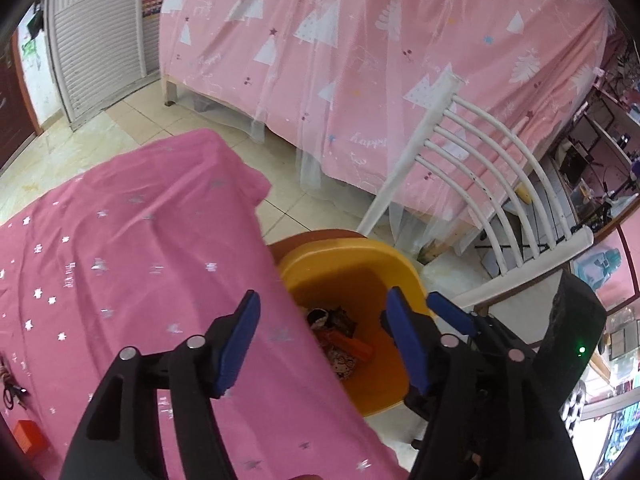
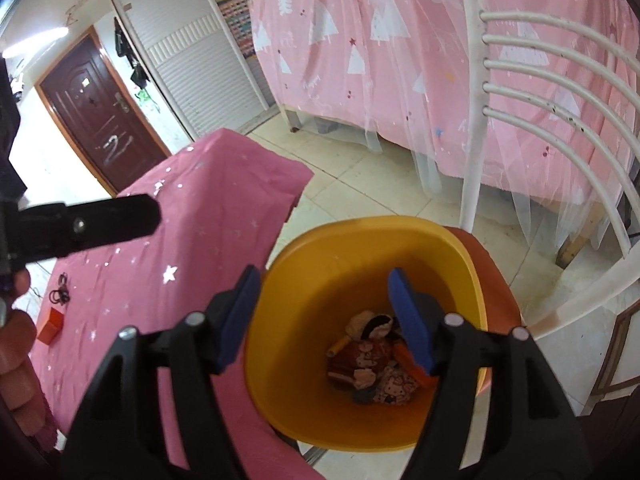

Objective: Collect trash
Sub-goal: 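Carry spool and wrapper to the orange bin and open both tools over it, then move both tools back over the table toward the orange box and black cable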

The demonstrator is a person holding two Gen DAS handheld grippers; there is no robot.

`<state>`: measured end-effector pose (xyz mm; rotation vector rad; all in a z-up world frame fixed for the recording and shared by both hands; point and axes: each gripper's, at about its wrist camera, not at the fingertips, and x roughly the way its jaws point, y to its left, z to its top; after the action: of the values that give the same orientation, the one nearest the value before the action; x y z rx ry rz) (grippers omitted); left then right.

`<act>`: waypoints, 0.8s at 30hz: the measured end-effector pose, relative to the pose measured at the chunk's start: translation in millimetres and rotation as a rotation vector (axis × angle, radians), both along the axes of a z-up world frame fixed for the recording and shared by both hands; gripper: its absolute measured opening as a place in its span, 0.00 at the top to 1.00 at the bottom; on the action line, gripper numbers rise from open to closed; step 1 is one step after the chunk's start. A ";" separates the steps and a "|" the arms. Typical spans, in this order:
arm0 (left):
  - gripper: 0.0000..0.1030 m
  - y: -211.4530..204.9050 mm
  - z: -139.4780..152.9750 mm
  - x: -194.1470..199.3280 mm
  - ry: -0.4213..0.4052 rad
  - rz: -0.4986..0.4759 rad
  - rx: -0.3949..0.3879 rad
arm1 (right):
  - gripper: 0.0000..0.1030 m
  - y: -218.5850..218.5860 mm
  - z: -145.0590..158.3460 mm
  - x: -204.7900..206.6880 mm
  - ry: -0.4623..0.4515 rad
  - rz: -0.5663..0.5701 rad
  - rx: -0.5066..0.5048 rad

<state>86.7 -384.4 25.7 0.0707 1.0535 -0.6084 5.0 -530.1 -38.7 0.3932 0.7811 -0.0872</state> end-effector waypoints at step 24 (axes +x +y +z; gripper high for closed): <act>0.25 154.3 40.1 27.0 -0.095 0.189 0.037 | 0.23 93.7 55.8 19.3 -0.098 0.160 -0.052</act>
<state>113.7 -230.1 65.8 0.0311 0.9663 -0.4106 24.3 -436.4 17.1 0.2828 0.7093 0.0612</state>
